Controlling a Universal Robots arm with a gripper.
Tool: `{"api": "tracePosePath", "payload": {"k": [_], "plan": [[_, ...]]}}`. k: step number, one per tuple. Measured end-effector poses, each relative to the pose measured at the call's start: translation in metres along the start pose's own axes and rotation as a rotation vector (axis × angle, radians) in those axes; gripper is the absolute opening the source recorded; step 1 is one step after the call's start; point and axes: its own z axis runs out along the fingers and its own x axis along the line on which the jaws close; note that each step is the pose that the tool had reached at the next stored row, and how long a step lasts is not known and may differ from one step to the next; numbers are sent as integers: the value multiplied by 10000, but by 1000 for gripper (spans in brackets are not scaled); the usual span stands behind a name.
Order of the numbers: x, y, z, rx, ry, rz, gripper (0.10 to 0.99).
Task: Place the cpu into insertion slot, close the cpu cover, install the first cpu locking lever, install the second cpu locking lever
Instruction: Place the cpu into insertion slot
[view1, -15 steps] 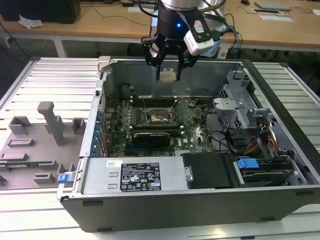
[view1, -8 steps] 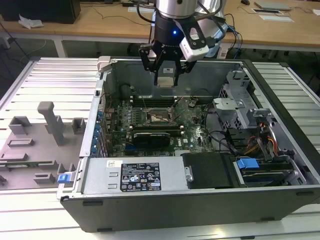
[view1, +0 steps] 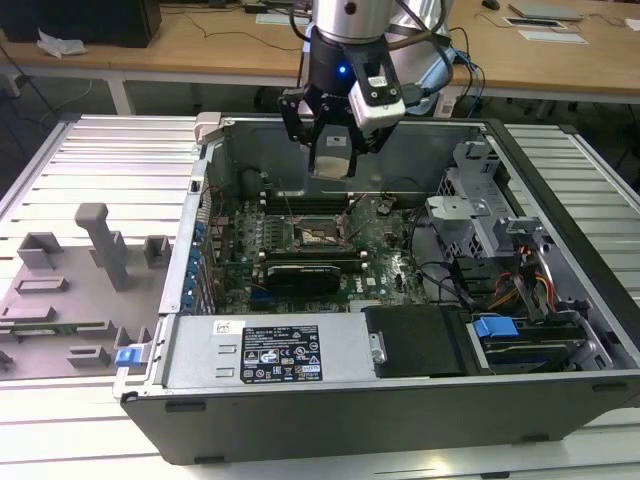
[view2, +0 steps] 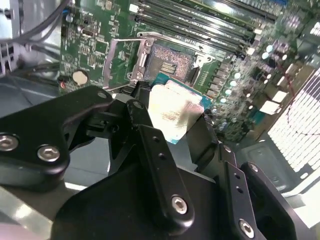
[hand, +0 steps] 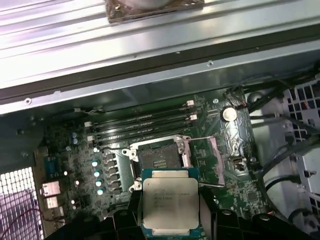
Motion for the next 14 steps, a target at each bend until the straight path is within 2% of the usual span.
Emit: {"api": "tracePosePath", "payload": {"k": [9, 14], "plan": [[-1, -3, 57, -42, -134, 2309, 541], [-1, -4, 70, -60, -187, 3229, 541]]}}
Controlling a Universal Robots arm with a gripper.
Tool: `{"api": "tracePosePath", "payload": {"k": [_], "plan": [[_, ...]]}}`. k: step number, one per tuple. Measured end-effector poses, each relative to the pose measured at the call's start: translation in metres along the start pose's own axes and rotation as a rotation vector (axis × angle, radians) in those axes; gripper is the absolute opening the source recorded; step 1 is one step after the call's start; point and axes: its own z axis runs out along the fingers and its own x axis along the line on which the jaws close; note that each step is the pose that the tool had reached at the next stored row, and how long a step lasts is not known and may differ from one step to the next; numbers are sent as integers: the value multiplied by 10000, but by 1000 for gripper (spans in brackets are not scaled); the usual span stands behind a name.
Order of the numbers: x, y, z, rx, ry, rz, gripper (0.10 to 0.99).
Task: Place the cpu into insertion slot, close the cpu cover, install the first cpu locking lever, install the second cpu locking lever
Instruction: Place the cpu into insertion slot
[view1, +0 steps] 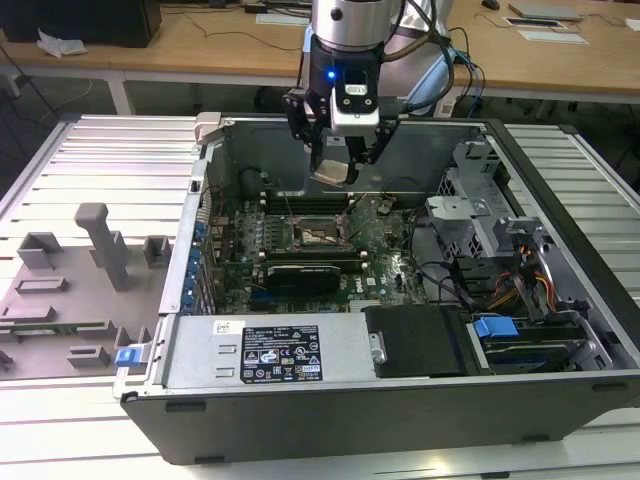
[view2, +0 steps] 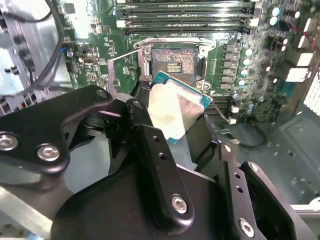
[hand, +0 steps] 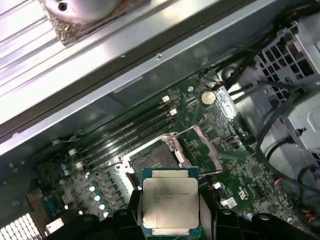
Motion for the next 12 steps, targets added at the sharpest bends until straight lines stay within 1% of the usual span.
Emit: {"api": "tracePosePath", "payload": {"k": [5, 7, 10, 12], "plan": [[0, -1, 12, -19, -58, 999, 541], [0, -1, 18, -28, -87, 1507, 541], [-1, -1, 25, -38, -117, 2032, 541], [-1, -2, 34, -49, -151, 2602, 541]]}}
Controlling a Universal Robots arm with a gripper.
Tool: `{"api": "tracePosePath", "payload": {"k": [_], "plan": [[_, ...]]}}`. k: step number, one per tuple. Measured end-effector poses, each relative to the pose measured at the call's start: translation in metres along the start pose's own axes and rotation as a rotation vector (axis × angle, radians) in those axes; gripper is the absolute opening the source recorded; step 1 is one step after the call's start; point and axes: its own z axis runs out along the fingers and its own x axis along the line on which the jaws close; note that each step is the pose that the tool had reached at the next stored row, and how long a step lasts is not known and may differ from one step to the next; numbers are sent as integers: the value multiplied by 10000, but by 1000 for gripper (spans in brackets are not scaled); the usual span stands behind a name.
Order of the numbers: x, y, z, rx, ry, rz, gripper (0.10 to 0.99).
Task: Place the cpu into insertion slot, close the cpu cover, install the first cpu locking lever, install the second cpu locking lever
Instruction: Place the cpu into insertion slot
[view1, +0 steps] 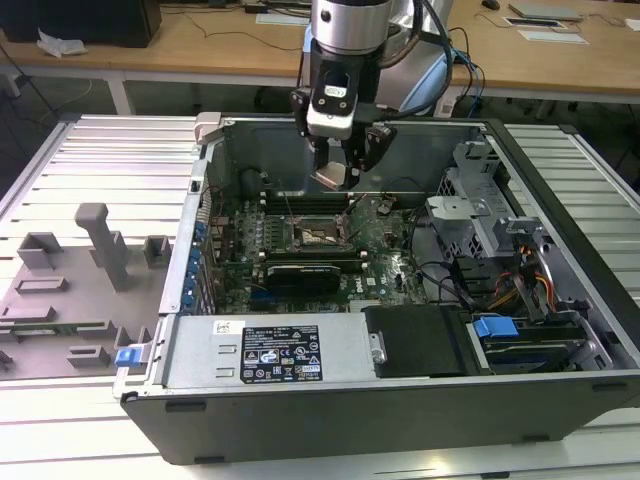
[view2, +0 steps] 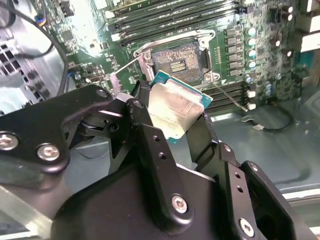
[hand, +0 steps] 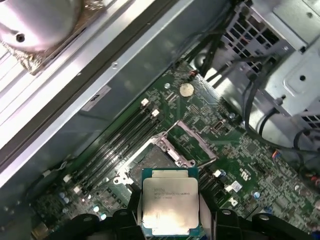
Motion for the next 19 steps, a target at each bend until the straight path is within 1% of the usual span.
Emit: {"api": "tracePosePath", "payload": {"k": [1, 3, 7, 9, 13, 15, 19], "plan": [[0, 0, 3, -3, -10, 172, 541], [0, -1, 11, -13, -44, 758, 541], [-1, -1, 22, -26, -85, 1473, 541], [-1, -2, 31, -37, -118, 2033, 541], [-1, -3, 43, -51, -162, 2803, 541], [-1, -3, 54, -64, -200, 3462, 541], [-1, -4, 69, -77, -241, 4175, 541]]}}
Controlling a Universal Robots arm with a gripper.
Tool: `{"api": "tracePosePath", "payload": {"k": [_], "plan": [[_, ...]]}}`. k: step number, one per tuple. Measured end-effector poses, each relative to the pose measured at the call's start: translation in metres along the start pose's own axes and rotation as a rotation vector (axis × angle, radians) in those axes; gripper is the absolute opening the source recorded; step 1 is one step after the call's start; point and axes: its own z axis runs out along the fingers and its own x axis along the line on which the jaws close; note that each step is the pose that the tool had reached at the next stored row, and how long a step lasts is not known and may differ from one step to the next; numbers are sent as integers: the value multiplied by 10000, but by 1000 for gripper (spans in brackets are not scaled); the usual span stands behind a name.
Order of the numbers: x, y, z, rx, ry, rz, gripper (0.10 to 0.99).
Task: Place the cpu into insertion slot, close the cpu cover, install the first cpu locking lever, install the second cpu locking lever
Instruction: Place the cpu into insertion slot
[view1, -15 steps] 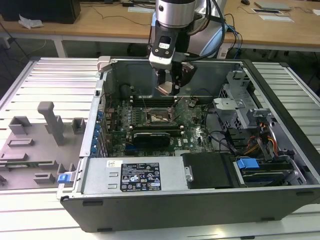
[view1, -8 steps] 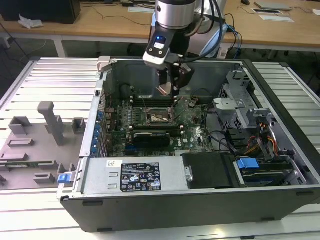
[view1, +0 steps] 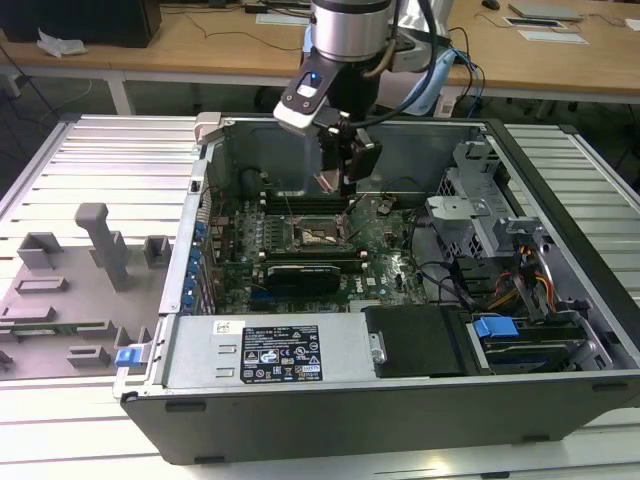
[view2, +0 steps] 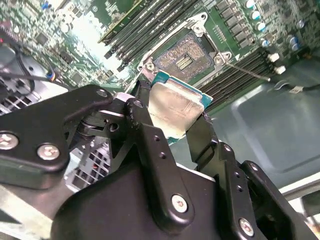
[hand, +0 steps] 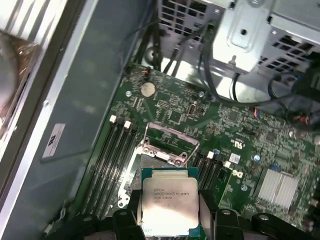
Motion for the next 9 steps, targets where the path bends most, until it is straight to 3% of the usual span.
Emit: {"api": "tracePosePath", "payload": {"k": [9], "plan": [[-1, -3, 45, -38, -118, 2043, 541]]}}
